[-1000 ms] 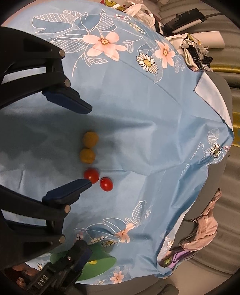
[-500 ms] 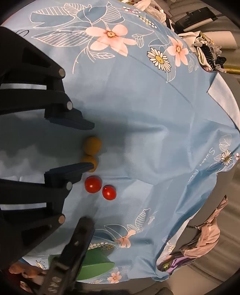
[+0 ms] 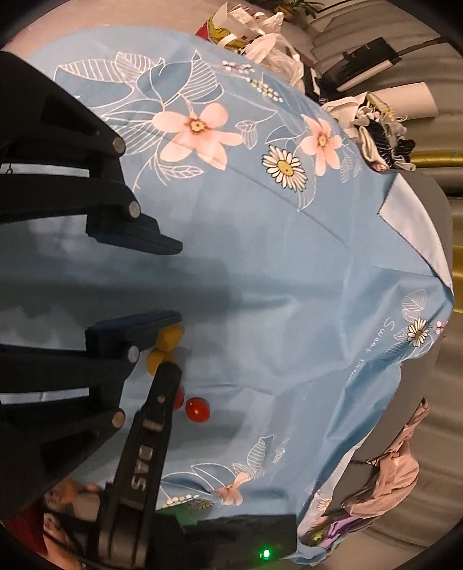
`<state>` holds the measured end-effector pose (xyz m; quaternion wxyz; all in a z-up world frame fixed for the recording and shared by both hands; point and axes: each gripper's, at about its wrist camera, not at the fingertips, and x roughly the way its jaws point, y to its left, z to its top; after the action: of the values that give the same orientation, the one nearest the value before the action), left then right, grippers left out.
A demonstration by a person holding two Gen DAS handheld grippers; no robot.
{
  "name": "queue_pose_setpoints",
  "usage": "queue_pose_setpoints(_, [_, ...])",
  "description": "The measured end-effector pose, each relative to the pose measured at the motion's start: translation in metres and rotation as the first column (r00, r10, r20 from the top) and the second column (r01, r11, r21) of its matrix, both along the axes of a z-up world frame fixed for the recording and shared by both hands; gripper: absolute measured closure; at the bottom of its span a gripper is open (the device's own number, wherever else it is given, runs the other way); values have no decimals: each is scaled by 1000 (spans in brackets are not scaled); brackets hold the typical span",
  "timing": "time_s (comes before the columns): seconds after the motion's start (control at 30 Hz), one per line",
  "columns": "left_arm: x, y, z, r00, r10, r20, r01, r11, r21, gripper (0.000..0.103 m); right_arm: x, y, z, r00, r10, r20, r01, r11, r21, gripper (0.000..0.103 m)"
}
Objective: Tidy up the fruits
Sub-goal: 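Grasp a small yellow fruit with the right tool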
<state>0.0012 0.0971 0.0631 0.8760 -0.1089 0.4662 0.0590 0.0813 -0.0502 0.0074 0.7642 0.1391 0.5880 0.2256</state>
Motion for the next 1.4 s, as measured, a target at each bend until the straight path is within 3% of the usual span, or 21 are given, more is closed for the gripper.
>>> queue_pose_setpoints(0.17, [1,-2,2,1000,-3,4,3,1000,-11,72,-1,14,-5,999,13,39,-10,996,-87,68])
queue_pose_setpoints(0.27, [0,-1,4,1000,6,6,-6,1000,-2,72,-4,14,-6,997,31,66,-25,996,-82,74])
queue_pose_setpoints(0.5, [2,-4,2,999,-25,22,27,996,-83,70,-20,-1,4,993,66,98,-57,994,-96,74])
queue_pose_setpoints(0.77, [15,-27,-12,996,-91,-9,89,988,-124,70,-50,-40,16,966,127,226,-55,952,-300,74])
queue_pose_setpoints(1.03, [25,-30,-31,993,-101,-65,88,981,-175,70,-44,-42,6,963,132,234,-43,935,-353,74])
queue_pose_setpoints(1.4, [35,-32,-47,990,-97,-107,78,984,-162,70,-46,-47,4,959,138,248,-44,935,-353,74])
